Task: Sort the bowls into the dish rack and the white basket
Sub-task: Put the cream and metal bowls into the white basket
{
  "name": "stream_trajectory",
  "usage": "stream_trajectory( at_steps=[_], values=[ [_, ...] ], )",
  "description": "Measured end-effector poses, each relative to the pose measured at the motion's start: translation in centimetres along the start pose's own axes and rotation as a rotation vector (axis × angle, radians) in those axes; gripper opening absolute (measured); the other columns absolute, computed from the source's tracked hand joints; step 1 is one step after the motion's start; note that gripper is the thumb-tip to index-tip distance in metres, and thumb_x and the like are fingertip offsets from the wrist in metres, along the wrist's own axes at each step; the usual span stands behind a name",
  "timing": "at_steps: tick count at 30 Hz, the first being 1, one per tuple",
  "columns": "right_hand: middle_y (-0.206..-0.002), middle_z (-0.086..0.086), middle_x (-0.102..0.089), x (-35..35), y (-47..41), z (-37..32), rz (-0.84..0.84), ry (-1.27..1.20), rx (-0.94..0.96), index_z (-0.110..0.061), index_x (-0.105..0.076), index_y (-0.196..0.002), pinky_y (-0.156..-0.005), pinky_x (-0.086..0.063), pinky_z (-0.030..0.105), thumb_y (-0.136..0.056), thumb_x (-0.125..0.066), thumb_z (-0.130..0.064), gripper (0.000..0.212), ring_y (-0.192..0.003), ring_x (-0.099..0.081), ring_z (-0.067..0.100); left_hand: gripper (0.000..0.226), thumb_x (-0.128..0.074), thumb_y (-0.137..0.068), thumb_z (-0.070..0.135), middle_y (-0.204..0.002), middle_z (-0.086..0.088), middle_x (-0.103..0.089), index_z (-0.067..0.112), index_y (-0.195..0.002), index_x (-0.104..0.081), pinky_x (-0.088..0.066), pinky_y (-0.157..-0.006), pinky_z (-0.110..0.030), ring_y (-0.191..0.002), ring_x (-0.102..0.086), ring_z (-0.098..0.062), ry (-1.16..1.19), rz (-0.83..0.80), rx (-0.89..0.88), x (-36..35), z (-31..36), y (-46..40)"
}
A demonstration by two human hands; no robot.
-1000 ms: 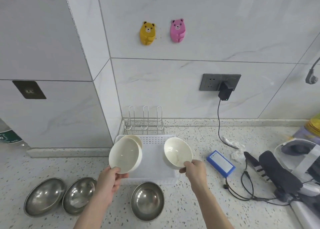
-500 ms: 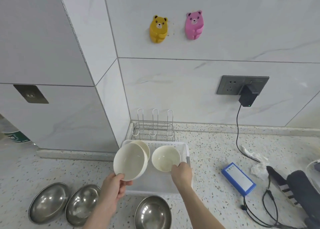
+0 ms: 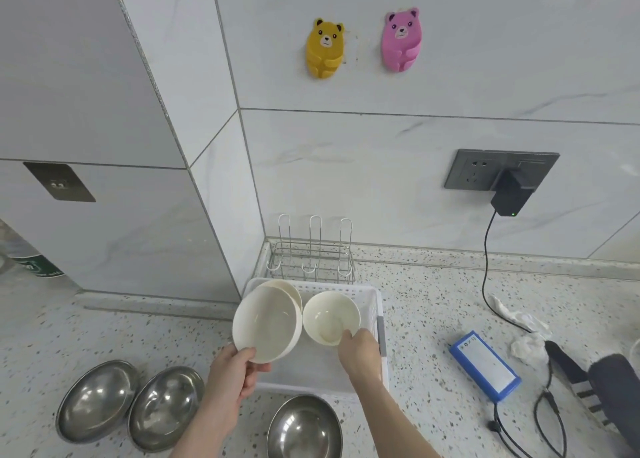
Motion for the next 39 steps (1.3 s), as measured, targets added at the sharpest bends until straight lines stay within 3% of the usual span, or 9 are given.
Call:
stream_trajectory(
  at_steps=[7, 13, 16, 21, 23, 27, 30, 35, 39],
  values=[
    [-0.090, 0.006, -0.059, 0.5, 0.4, 0.4, -0.088, -0.061, 0.032, 0.001, -0.052, -0.114, -0.060, -0.044, 0.028, -0.100, -0.039, -0.023, 0.030, -0.076, -0.058, 0.019, 0.018, -0.048, -0.096, 0.001, -0.061, -0.017, -0.068, 0.005, -0.107, -0.062, -0.024, -0.033, -0.019, -0.037, -0.032, -0.009, -0.056, -0.019, -0.032, -1.6, 0.3, 0.3],
    [-0.105, 0.008, -0.061, 2.4, 0.9, -0.5, -0.027, 0.117, 0.175, -0.004, -0.044, -0.127, -0.064, -0.045, 0.029, -0.100, -0.037, -0.020, 0.032, -0.087, -0.061, 0.021, 0.021, -0.047, -0.094, 0.000, -0.062, -0.019, -0.068, 0.009, -0.105, -0.063, -0.022, -0.033, -0.018, -0.038, -0.029, -0.009, -0.102, -0.046, -0.041, -3.9, 0.5, 0.1],
    [-0.111, 0.007, -0.063, 3.5, 1.1, -0.7, 0.029, -0.008, 0.200, -0.011, -0.046, -0.135, -0.071, -0.046, 0.031, -0.102, -0.033, -0.024, 0.038, -0.088, -0.059, 0.020, 0.020, -0.048, -0.094, 0.001, -0.061, -0.018, -0.068, 0.011, -0.104, -0.063, -0.022, -0.034, -0.018, -0.037, -0.031, -0.009, -0.156, -0.051, -0.053, -5.2, 0.7, -0.1],
    [-0.070, -0.002, -0.068, 4.7, 1.2, -0.8, -0.035, -0.305, 0.283, -0.029, -0.066, -0.092, -0.060, -0.045, 0.024, -0.098, -0.038, -0.043, 0.033, -0.064, -0.061, 0.003, 0.018, -0.047, -0.092, 0.001, -0.059, -0.016, -0.070, 0.009, -0.099, -0.062, -0.025, -0.036, -0.020, -0.041, -0.038, -0.012, -0.277, -0.080, -0.097, -7.8, 1.3, -1.1],
    [-0.068, -0.001, -0.069, 4.7, 1.1, -0.8, -0.124, -0.355, 0.309, -0.031, -0.066, -0.093, -0.062, -0.043, 0.021, -0.095, -0.044, -0.046, 0.027, -0.064, -0.062, 0.002, 0.017, -0.046, -0.090, 0.002, -0.057, -0.014, -0.070, 0.005, -0.098, -0.061, -0.025, -0.037, -0.021, -0.042, -0.038, -0.015, -0.346, -0.073, -0.113, -8.6, 1.3, -1.7],
    [-0.074, 0.003, -0.072, 4.7, 0.5, -0.8, -0.118, -0.172, 0.310, -0.025, -0.061, -0.110, -0.060, -0.046, 0.024, -0.093, -0.052, -0.027, 0.020, -0.073, -0.067, 0.014, 0.017, -0.047, -0.089, 0.005, -0.057, -0.012, -0.071, 0.010, -0.098, -0.061, -0.027, -0.037, -0.021, -0.038, -0.038, -0.013, -0.418, -0.097, -0.120, -9.5, 1.2, -2.6],
    [-0.074, 0.010, -0.071, 4.6, 0.1, -0.7, -0.081, -0.120, 0.275, -0.016, -0.062, -0.102, -0.056, -0.043, 0.028, -0.090, -0.049, -0.019, 0.018, -0.064, -0.061, 0.018, 0.014, -0.050, -0.090, 0.011, -0.060, -0.010, -0.073, 0.015, -0.099, -0.061, -0.030, -0.037, -0.020, -0.037, -0.042, -0.011, -0.446, -0.107, -0.133, -10.1, 1.1, -2.7],
    [-0.077, 0.007, -0.071, 4.3, -0.4, -0.5, -0.059, -0.060, 0.242, -0.008, -0.062, -0.097, -0.061, -0.045, 0.030, -0.093, -0.046, -0.018, 0.019, -0.071, -0.063, 0.022, 0.006, -0.054, -0.096, 0.026, -0.065, -0.010, -0.075, 0.026, -0.093, -0.059, -0.028, -0.035, -0.018, -0.036, -0.043, -0.012, -0.365, -0.077, -0.119, -10.1, 0.8, -2.4],
    [-0.093, 0.011, -0.069, 3.9, -0.6, -0.7, -0.068, 0.046, 0.233, -0.006, -0.061, -0.096, -0.069, -0.047, 0.032, -0.094, -0.043, -0.022, 0.024, -0.083, -0.064, 0.027, 0.011, -0.056, -0.094, 0.027, -0.065, -0.008, -0.075, 0.018, -0.090, -0.061, -0.027, -0.037, -0.017, -0.037, -0.043, -0.014, -0.368, -0.027, -0.085, -9.1, 0.2, -2.2]
  ],
)
Point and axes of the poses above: each hand's wrist, its own y-axis away from the middle knuckle, its own x-axis out of the back of the hand, z = x × y, the point moved 3 cm from there along -y, towards the middle knuckle
